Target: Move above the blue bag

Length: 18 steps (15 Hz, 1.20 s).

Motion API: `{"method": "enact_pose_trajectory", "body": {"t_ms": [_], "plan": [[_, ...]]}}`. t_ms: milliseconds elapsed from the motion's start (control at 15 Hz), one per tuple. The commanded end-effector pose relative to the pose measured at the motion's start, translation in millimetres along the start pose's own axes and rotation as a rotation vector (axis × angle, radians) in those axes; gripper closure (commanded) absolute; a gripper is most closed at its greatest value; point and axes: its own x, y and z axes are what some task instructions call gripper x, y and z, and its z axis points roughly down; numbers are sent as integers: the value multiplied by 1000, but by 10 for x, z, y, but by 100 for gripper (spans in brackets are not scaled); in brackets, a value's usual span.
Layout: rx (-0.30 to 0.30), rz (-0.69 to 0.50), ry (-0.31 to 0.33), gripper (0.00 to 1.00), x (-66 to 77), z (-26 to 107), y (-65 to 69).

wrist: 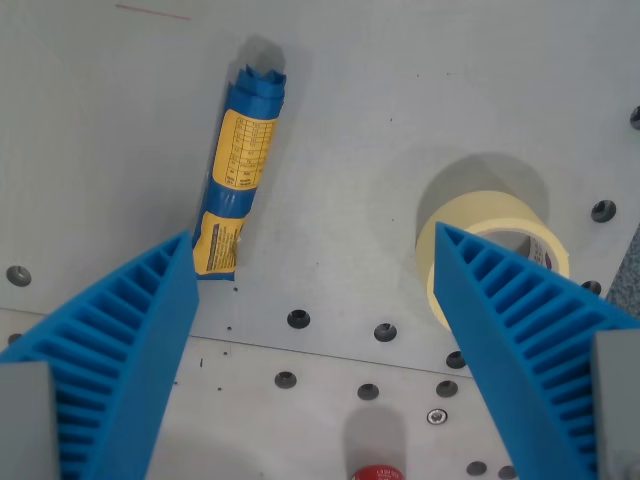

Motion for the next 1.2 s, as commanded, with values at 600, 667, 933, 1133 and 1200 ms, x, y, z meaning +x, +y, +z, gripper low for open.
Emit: {"method": "enact_pose_trajectory", "body": {"t_ms": [600, 667, 933, 1133, 1200], "plan": [[0, 19, 5, 0, -7, 10, -7], [-1, 25, 6, 0, -9, 21, -11], [-8, 60, 24, 0, -24, 96, -33], [-13, 93, 45, 0, -38, 184, -62], [-13, 103, 53, 0, -44, 220, -74]]}}
